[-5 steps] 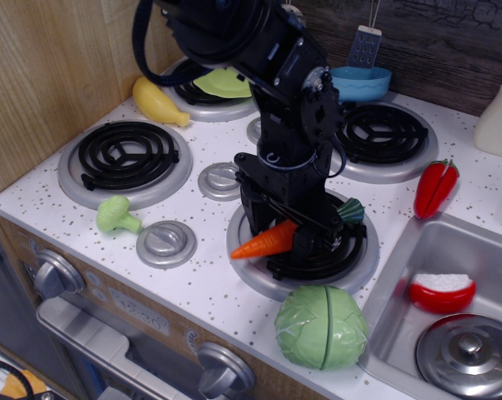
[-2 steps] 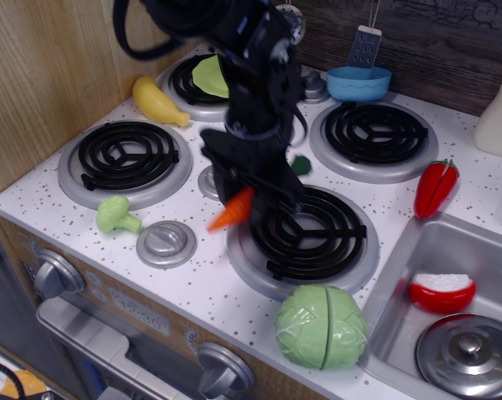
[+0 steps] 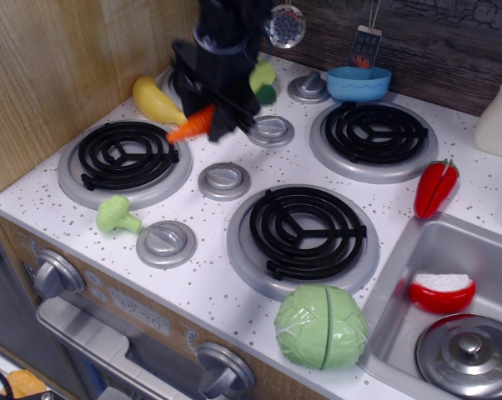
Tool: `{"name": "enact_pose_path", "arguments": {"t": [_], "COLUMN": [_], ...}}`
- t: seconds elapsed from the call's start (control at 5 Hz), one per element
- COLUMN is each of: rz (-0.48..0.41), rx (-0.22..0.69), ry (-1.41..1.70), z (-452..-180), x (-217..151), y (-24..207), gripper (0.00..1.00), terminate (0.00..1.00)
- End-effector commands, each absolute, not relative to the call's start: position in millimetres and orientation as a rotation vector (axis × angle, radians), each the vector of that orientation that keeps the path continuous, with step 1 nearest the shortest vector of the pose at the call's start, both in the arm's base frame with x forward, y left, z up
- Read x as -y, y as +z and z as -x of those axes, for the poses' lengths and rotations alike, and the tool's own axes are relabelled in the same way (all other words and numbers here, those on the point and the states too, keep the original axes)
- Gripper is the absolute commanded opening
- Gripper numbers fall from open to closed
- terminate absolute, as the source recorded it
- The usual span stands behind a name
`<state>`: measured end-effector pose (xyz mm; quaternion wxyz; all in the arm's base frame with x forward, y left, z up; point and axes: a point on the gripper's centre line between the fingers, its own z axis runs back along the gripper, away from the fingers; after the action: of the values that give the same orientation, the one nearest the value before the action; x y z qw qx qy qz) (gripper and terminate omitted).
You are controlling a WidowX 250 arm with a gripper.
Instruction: Put carrot on plate
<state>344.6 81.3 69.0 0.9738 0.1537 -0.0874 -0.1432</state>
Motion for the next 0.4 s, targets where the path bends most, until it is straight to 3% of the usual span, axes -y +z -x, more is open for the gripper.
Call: {"name": "enact_pose_path", "arguments": {"t": [0.0, 0.2], "rz": [-0.371, -0.421], "rx": [0.265, 0.34], "ry": [-0.522, -0.712], "z": [-379, -397], "x": [-122, -138], "y": [88, 80], "gripper": [0.0, 0.0], "terminate": [0.0, 0.0]}}
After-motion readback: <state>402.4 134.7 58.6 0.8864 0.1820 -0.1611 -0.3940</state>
